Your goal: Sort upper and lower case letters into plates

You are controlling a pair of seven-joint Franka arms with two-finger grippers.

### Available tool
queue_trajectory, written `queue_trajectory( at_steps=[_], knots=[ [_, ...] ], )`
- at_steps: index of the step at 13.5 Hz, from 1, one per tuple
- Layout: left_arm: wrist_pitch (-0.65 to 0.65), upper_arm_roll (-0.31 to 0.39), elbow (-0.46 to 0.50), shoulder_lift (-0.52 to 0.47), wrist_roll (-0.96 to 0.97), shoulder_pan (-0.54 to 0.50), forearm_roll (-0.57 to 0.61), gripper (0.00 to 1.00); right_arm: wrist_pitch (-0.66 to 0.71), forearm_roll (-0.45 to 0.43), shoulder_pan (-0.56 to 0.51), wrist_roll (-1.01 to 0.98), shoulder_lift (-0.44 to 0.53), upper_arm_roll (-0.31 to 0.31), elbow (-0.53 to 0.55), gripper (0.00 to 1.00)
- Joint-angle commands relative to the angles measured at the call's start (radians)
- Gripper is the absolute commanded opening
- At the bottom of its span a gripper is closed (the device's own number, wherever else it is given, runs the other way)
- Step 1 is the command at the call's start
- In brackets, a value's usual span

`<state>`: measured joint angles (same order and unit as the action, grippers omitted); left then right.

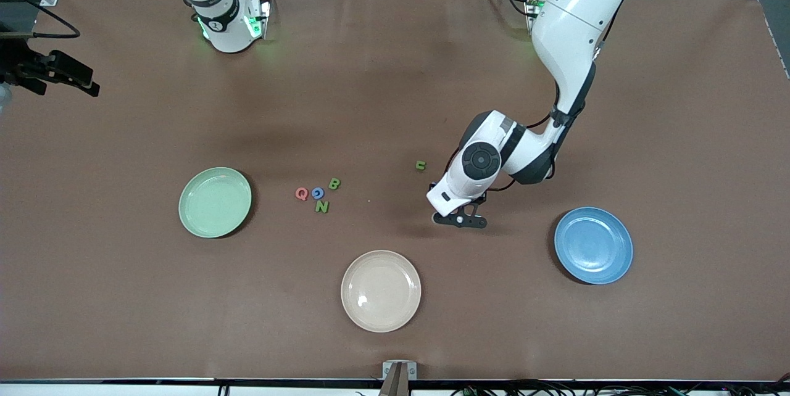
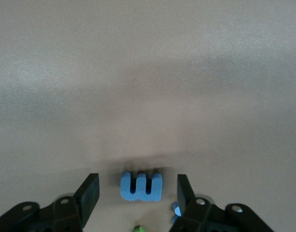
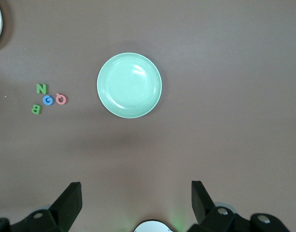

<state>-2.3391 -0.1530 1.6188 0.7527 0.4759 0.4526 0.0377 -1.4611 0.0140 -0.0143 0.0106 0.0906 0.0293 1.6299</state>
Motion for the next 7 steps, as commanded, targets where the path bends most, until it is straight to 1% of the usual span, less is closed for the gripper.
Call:
queue_trajectory(
  at_steps=[1, 3, 4, 6, 7],
  knots=[
    [-0.037, 0.009, 0.01, 0.01, 0.02, 0.011, 0.008, 0.71, -0.013, 0.001, -0.015, -0.001, -0.046, -0.006, -0.039, 1.0],
    [-0.037, 0.009, 0.025, 0.01, 0.02, 0.011, 0.008, 0.69, -0.016, 0.017, -0.013, -0.008, -0.066, -0.003, -0.039, 1.0],
    [-0.037, 0.009, 0.033, 0.008, 0.02, 0.011, 0.008, 0.68, -0.045, 0.018, -0.015, -0.008, -0.075, -0.005, -0.041, 1.0],
    [-0.037, 0.009, 0.047, 0.002, 0.02, 0.015, 0.008, 0.59, -0.141, 0.007, -0.013, -0.008, -0.115, -0.006, -0.041, 1.0],
    [-0.037, 0.009, 0.05, 0.001, 0.02, 0.015, 0.008, 0.56, -0.195, 0.004, -0.016, -0.008, -0.152, -0.006, -0.042, 1.0]
  ],
)
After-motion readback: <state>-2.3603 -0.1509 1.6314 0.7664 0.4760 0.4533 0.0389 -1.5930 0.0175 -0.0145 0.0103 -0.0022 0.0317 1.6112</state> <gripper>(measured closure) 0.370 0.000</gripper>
